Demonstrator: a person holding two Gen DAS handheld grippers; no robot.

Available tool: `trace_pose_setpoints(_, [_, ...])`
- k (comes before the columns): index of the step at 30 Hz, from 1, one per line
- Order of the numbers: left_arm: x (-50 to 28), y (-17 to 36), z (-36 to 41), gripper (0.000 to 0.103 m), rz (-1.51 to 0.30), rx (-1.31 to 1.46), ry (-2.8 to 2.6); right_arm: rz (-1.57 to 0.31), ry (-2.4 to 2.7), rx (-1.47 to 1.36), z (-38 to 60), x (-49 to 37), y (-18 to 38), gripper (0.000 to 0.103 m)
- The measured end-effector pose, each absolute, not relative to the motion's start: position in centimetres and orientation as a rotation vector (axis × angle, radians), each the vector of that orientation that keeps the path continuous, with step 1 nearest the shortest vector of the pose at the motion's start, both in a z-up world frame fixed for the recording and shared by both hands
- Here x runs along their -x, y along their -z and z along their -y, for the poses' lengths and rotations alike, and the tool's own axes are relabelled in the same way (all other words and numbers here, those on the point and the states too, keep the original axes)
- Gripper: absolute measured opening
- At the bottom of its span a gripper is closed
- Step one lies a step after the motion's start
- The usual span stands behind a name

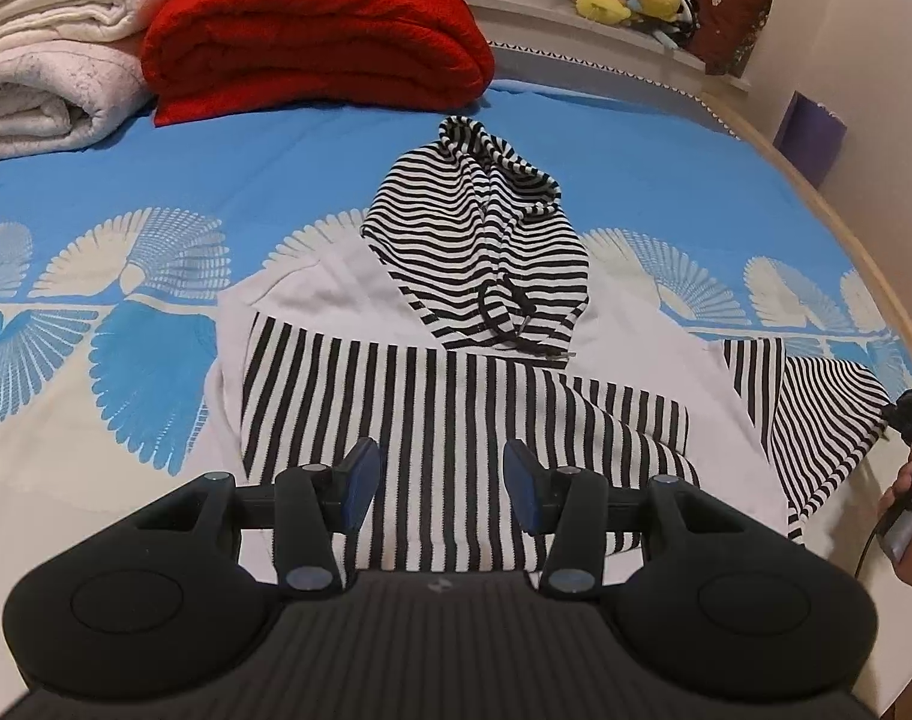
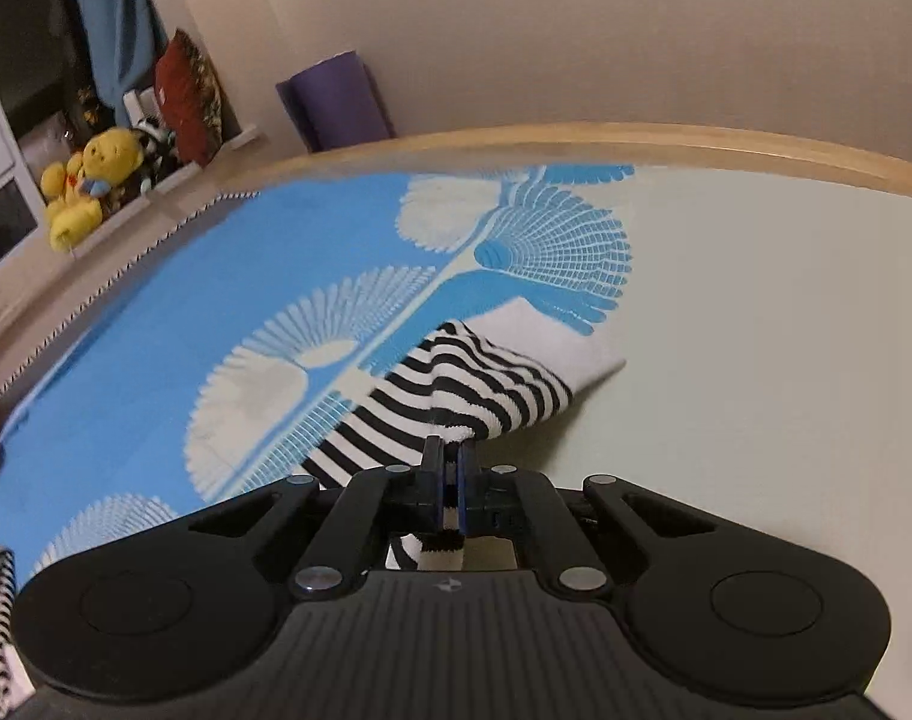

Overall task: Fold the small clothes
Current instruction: 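Lay the held sleeve across the front panel with the right gripper, then open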

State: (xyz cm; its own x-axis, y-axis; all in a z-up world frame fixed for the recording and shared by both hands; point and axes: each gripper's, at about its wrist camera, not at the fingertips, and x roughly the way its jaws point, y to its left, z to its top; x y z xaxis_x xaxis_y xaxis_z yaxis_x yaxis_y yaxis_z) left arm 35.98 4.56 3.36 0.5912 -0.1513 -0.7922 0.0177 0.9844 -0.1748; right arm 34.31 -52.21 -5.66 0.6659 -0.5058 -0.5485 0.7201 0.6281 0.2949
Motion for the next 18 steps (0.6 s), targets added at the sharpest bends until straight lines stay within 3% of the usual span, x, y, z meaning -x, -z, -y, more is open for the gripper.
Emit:
trace_pose_setpoints(10, [-36.0, -4.0, -7.5, 0.051, -0.922, 0.194, 0.054, -0.364, 0.623, -0.057, 41.8, -36.8, 2.3, 0.003])
trace_pose_setpoints(14, [-36.6, -5.0, -9.8, 0.051, -0.905, 0.244, 0.033, -0.297, 0.369, 0.148, 32.8, -36.4, 0.1, 0.003])
trace_pose_setpoints(18, [-37.3, -5.3, -13.7, 0.051, -0.902, 0.317, -0.045, -0.392, -0.071, 0.225, 22.0, -33.3, -1.2, 0.004])
